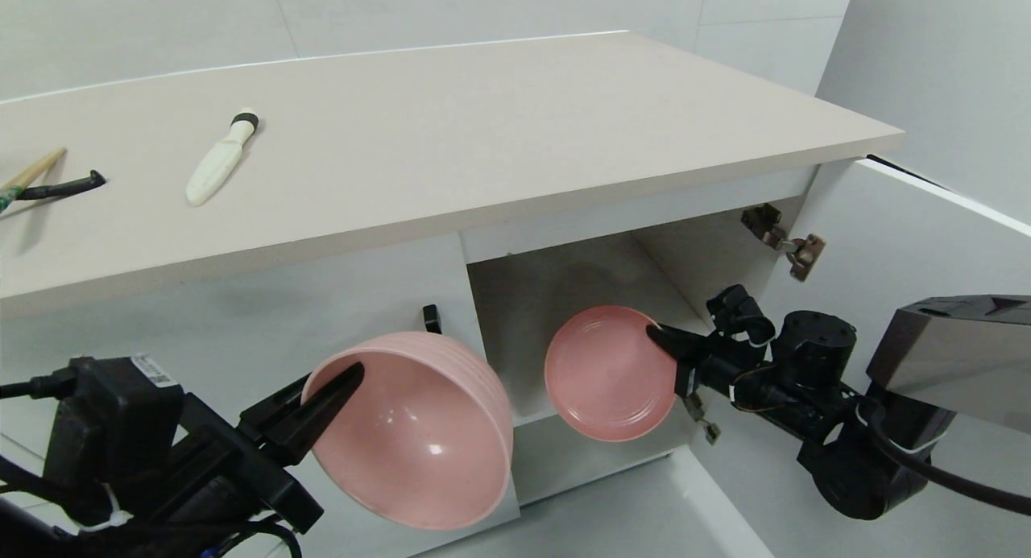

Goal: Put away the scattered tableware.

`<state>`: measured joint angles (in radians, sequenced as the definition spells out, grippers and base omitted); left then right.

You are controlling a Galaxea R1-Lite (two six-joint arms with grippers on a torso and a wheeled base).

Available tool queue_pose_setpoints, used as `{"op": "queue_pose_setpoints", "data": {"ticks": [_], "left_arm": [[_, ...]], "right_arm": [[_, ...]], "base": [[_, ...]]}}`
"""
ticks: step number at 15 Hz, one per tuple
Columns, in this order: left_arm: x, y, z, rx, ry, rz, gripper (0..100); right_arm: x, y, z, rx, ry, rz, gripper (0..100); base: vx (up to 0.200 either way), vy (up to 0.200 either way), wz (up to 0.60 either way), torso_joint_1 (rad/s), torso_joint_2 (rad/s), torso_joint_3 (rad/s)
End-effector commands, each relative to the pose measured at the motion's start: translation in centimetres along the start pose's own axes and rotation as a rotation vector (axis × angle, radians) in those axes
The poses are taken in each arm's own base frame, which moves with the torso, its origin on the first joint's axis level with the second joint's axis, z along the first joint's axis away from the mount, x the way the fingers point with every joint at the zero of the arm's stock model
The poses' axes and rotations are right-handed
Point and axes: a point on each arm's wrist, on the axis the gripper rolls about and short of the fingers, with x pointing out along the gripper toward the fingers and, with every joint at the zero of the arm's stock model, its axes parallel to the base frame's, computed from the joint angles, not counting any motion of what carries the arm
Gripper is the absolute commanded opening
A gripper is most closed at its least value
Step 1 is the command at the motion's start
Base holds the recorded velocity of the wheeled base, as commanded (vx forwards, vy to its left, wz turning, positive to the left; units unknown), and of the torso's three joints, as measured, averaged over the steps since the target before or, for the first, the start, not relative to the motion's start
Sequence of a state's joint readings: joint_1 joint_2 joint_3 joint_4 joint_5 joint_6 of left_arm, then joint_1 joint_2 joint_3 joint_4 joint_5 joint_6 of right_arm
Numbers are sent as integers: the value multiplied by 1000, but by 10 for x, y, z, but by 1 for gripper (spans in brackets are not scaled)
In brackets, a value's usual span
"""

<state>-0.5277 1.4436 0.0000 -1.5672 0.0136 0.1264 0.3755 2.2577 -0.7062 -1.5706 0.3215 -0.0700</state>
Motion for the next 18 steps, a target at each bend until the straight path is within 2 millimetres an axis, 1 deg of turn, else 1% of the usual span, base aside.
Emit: {"op": "queue_pose_setpoints", "data": {"ticks": [1,2,4,7,10,11,13,18], "left_arm": [[-2,0,3,1,-16,2,0],[-3,0,2,1,-1,0,0],[-4,0,0,1,22,-3,0],[-4,0,-3,2,55,-1,0],[-7,-1,-6,3,96,-6,0],[-9,-1,-6,3,108,-9,0],[-10,-1,-6,4,111,-9,0],[-10,-1,-6,3,113,-10,0]], "right_arm": [[5,0,-6,6,5,3,0],[11,-2,-7,55,-8,1,0],[19,-6,-11,114,-21,-62,0],[28,-9,-23,188,-20,-103,0],[36,-12,-30,215,-31,-144,0],[42,-15,-32,244,-51,-170,0],[49,-17,-33,274,-71,-176,0],[58,-19,-44,270,-79,-171,0]], "base": [[0,0,0,0,0,0],[0,0,0,0,0,0],[0,0,0,0,0,0],[0,0,0,0,0,0],[0,0,0,0,0,0],[0,0,0,0,0,0],[0,0,0,0,0,0],[0,0,0,0,0,0]]}}
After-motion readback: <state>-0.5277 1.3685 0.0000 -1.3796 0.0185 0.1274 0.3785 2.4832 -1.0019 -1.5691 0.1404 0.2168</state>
